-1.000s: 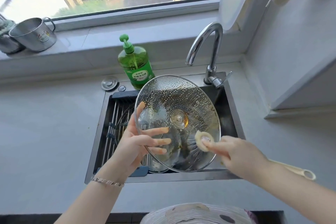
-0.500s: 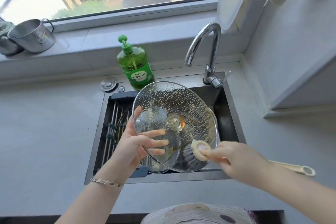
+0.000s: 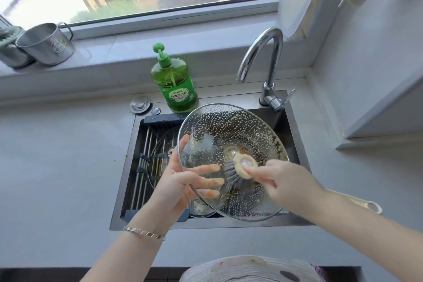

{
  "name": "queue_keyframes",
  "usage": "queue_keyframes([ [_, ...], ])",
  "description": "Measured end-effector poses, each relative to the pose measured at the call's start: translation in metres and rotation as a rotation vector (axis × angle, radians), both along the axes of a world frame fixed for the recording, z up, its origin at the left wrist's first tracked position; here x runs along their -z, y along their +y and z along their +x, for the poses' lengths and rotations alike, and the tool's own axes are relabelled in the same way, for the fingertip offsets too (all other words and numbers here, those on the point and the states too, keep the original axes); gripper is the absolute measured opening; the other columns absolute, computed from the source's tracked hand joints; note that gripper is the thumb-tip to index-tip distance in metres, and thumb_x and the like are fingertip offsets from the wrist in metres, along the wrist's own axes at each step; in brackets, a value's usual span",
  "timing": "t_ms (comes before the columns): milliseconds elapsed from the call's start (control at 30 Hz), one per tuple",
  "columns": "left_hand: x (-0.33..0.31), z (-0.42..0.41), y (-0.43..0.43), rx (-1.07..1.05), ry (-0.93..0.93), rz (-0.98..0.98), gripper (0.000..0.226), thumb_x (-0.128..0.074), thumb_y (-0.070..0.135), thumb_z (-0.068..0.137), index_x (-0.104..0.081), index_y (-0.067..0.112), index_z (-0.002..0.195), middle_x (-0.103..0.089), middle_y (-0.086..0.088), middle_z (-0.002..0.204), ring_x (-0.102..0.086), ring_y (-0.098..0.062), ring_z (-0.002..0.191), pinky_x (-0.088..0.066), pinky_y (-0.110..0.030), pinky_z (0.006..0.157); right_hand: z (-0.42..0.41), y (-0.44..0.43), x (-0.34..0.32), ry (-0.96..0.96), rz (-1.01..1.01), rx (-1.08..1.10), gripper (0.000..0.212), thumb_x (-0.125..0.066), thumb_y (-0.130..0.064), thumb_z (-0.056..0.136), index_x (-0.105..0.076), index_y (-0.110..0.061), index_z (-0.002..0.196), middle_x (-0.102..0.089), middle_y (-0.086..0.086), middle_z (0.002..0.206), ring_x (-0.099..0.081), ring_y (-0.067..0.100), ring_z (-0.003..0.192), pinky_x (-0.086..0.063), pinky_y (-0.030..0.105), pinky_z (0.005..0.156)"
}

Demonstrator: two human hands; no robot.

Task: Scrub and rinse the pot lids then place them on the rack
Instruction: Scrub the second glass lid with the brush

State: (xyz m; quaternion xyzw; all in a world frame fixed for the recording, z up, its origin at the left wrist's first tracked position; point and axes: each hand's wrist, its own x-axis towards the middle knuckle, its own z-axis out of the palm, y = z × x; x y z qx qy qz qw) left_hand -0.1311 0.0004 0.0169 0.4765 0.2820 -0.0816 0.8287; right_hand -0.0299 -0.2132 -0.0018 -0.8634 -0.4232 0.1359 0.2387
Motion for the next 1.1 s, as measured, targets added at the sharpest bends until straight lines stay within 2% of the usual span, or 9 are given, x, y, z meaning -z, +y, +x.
queue_keyframes([
  [67,0.001,0.0,0.0,0.009,-0.006,0.007,0.102,-0.051,-0.018,0.056,-0.039,0.049,0.131,-0.064,-0.034,0.105,-0.067,-0.042,0.079,-0.056,-0.037,0.051,-0.027,0.006,-0.01,0.187,0.066,-0.186,0.04,-0.042,-0.028,0.087,-0.056,-0.043,0.122,-0.039,-0.011,0.066,-0.039,0.011,0.054,-0.03,0.019,0.045],
  [200,-0.001,-0.001,-0.003,0.011,-0.029,-0.018,0.103,-0.05,-0.02,0.057,-0.038,0.051,0.131,-0.063,-0.035,0.105,-0.067,-0.046,0.077,-0.056,-0.038,0.052,0.004,0.006,-0.006,0.023,-0.064,0.081,0.043,-0.04,-0.025,0.096,-0.044,-0.048,0.132,-0.036,-0.01,0.07,-0.043,0.015,0.069,-0.027,0.019,0.051],
  [333,-0.003,-0.001,-0.008,0.046,-0.052,-0.01,0.103,-0.046,-0.02,0.058,-0.034,0.048,0.136,-0.063,-0.036,0.105,-0.068,-0.042,0.077,-0.057,-0.04,0.052,-0.023,0.017,-0.02,0.193,0.057,-0.101,0.044,-0.039,-0.026,0.092,-0.048,-0.047,0.13,-0.042,-0.008,0.074,-0.046,0.018,0.071,-0.042,0.031,0.063],
  [400,-0.004,-0.005,-0.009,0.086,-0.053,-0.033,0.103,-0.047,-0.019,0.06,-0.033,0.05,0.134,-0.063,-0.034,0.108,-0.066,-0.047,0.085,-0.058,-0.044,0.058,-0.009,0.02,-0.017,0.114,-0.003,-0.015,0.043,-0.039,-0.025,0.094,-0.047,-0.047,0.13,-0.045,-0.007,0.076,-0.05,0.019,0.072,-0.045,0.032,0.063],
  [467,-0.004,-0.006,-0.011,0.117,-0.057,-0.024,0.102,-0.048,-0.019,0.062,-0.031,0.051,0.135,-0.065,-0.029,0.109,-0.066,-0.047,0.086,-0.058,-0.046,0.061,0.004,0.024,-0.019,0.05,-0.019,0.108,0.043,-0.04,-0.024,0.095,-0.046,-0.047,0.131,-0.046,-0.004,0.078,-0.051,0.018,0.073,-0.042,0.031,0.06],
  [600,-0.001,-0.007,-0.016,0.112,-0.052,-0.026,0.105,-0.044,-0.025,0.063,-0.03,0.046,0.139,-0.07,-0.013,0.105,-0.068,-0.041,0.081,-0.056,-0.049,0.064,-0.022,0.037,-0.031,0.11,0.138,-0.116,0.043,-0.046,-0.021,0.087,-0.057,-0.041,0.123,-0.043,-0.007,0.071,-0.044,0.016,0.061,-0.038,0.029,0.054],
  [767,-0.005,-0.007,-0.019,0.202,-0.054,-0.018,0.1,-0.048,-0.02,0.065,-0.03,0.052,0.133,-0.061,-0.029,0.117,-0.06,-0.051,0.101,-0.055,-0.051,0.072,0.012,0.049,-0.028,-0.02,0.124,0.076,0.042,-0.043,-0.021,0.096,-0.046,-0.043,0.132,-0.042,-0.006,0.07,-0.043,0.014,0.062,-0.031,0.023,0.052],
  [933,-0.005,-0.007,-0.005,0.071,-0.105,-0.02,0.106,-0.046,-0.022,0.059,-0.033,0.05,0.135,-0.065,-0.021,0.112,-0.066,-0.039,0.084,-0.055,-0.05,0.069,-0.023,0.028,-0.026,0.131,0.124,-0.174,0.046,-0.037,-0.028,0.083,-0.052,-0.037,0.125,-0.045,-0.006,0.067,-0.043,0.017,0.05,-0.043,0.032,0.042],
  [1100,-0.006,-0.008,-0.003,0.071,-0.103,0.012,0.108,-0.047,-0.021,0.059,-0.027,0.054,0.135,-0.063,-0.029,0.114,-0.062,-0.043,0.097,-0.051,-0.051,0.081,-0.017,0.013,-0.019,0.115,0.092,-0.199,0.044,-0.038,-0.03,0.083,-0.055,-0.039,0.122,-0.043,-0.01,0.063,-0.039,0.01,0.047,-0.036,0.025,0.038],
])
